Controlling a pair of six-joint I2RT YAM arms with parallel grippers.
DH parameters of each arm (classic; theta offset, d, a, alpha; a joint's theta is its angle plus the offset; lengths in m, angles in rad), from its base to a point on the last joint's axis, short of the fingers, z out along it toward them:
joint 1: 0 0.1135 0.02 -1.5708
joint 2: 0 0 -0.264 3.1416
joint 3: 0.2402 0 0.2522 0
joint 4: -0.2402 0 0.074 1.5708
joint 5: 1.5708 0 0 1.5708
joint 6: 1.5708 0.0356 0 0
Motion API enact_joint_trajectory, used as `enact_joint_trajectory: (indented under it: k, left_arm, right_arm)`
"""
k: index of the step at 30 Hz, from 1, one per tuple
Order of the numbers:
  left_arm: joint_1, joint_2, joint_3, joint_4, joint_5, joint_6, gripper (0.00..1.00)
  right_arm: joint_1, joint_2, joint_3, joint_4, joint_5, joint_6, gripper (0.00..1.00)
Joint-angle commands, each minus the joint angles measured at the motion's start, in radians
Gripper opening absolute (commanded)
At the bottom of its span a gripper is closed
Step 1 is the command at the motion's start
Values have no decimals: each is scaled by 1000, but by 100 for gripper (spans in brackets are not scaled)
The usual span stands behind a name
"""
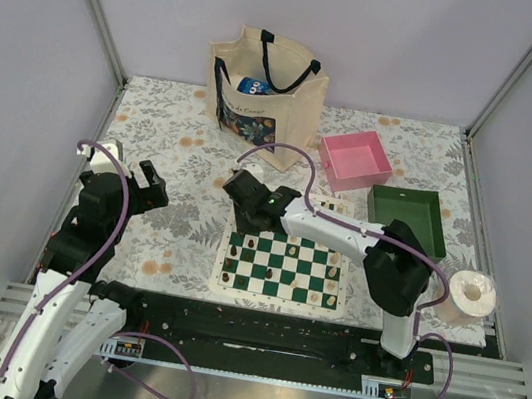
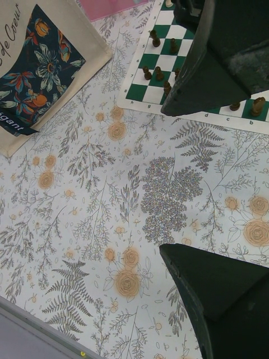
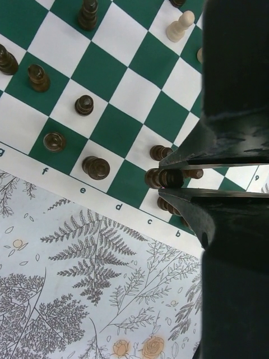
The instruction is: Set up the chess pieces on the board
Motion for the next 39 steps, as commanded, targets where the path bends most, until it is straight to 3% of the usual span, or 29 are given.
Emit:
enact_joint_trajectory:
  k: [1, 39]
  left_arm:
    - [5, 0, -4, 41, 15, -11, 99]
    - [27, 3, -7, 50, 49, -13, 99]
  right_arm:
    - [6, 30, 63, -1, -5, 11, 18]
    - [6, 148, 115, 11, -28, 21, 23]
